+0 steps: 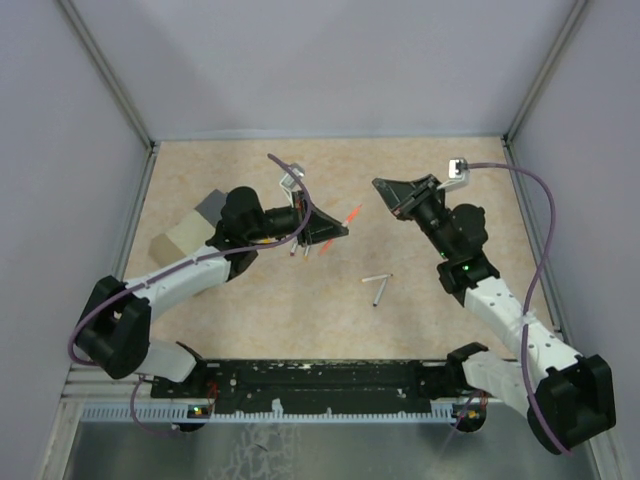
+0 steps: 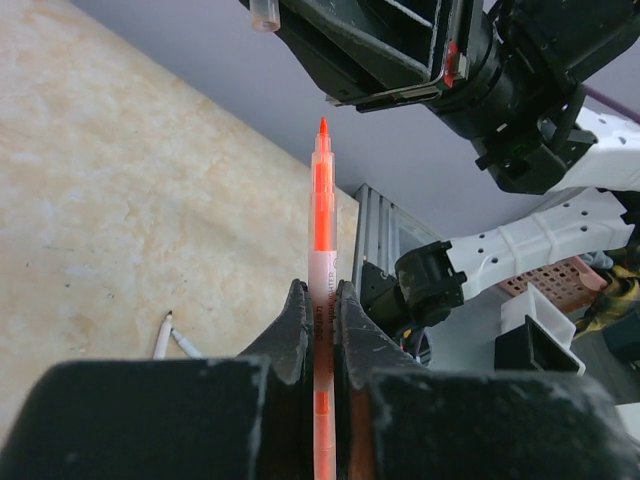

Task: Insert the pens into the pen caps
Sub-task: Insert the pen cap onto the pen.

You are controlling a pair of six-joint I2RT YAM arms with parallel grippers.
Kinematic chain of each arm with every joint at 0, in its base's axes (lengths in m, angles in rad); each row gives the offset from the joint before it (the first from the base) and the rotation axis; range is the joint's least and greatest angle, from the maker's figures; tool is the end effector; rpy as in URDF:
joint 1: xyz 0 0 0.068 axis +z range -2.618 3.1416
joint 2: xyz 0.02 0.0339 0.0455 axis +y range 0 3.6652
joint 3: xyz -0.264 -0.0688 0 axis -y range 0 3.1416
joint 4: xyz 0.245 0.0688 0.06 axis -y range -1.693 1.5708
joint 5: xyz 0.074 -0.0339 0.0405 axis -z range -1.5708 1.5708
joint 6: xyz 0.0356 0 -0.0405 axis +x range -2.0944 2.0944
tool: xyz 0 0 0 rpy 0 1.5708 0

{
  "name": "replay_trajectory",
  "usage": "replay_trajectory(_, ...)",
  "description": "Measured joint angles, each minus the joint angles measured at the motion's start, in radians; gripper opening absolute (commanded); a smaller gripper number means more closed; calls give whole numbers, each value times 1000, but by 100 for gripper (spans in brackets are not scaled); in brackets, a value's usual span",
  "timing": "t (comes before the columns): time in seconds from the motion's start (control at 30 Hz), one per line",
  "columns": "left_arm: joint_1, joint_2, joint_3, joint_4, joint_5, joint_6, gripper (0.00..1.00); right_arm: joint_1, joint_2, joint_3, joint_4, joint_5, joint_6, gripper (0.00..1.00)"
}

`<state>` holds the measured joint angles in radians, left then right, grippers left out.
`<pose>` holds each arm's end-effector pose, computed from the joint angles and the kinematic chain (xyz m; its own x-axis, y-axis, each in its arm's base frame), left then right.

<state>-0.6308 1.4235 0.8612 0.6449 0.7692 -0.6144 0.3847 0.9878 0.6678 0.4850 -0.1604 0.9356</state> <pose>0.2436 -0.2086 0.3030 -0.5125 -0.1385 -0.8474 0.8421 0.1120 -0.5276 0.2145 0.0930 0.3317 -0.3254 0.7255 -0.6064 -0.4290 0.4582 0.7785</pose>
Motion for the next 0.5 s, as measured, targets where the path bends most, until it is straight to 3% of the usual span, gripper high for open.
replay_trajectory(0.5, -8, 5, 0, 109, -20, -86, 0, 6, -19, -41, 111, -19, -1, 0)
